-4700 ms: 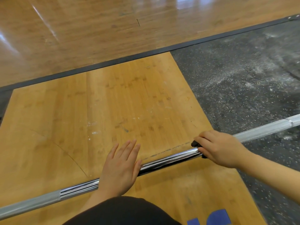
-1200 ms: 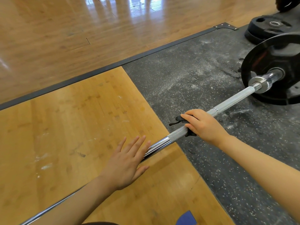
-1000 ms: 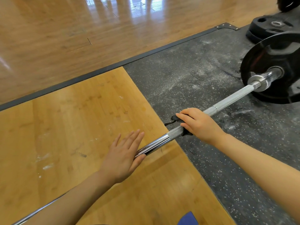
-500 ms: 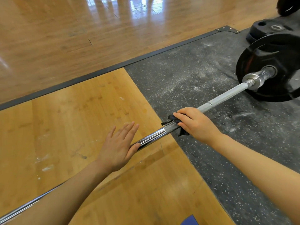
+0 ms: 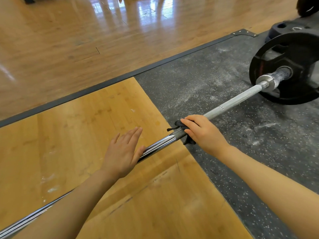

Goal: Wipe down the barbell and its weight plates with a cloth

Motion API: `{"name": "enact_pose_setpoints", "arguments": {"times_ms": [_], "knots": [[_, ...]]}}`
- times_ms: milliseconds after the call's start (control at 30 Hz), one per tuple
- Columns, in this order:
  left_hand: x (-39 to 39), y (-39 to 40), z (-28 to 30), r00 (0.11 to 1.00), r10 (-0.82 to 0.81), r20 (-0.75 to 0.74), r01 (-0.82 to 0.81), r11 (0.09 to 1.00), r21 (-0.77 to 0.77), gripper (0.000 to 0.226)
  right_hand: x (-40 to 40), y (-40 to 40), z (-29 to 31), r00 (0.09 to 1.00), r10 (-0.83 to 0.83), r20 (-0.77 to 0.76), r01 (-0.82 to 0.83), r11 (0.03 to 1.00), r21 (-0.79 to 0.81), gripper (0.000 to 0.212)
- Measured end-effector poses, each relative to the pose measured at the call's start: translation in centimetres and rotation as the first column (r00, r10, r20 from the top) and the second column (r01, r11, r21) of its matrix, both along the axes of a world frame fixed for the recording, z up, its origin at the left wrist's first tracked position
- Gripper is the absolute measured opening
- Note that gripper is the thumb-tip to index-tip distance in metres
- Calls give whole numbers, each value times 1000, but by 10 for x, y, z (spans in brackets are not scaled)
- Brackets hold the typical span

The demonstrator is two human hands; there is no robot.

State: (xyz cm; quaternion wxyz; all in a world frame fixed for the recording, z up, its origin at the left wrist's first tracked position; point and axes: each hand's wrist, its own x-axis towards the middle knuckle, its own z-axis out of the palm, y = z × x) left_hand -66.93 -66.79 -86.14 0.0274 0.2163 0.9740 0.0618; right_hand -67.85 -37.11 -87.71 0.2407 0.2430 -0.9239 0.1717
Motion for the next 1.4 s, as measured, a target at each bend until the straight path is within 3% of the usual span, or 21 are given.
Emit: {"name": "enact_pose_setpoints", "arguments": {"times_ms": [267,600,800,1000,1200,1300,1400], "knots": [[-24,-9,3,997,75,-22,-75,997,34,75,-22,-21,-6,1000,-20,9,20,998,-58,39],[-59,-20,-5,989,142,-42,-146,985,-87,70,-50,-40,-16,996,-83,22,85,990,-116,34],[-69,-21,-13,932,363,-3,-363,930,-60,65,-62,-74,-28,998,-52,36,53,998,-38,38],[-79,-24,-14,913,409,-8,-409,913,3,67,-75,-54,-30,986,-167,17,163,976,143,37],[-81,-25,-13,918,395,-8,-395,918,14,85,-94,7,-28,877,-466,116,466,884,29,35],[-80,-25,-14,918,396,-11,-396,918,10,85,-102,10,-27,871,-444,209,460,887,-34,35],[-79,-25,-14,920,392,-19,-392,920,6,85,-99,-9,-28,896,-393,207,419,902,-104,32]]}}
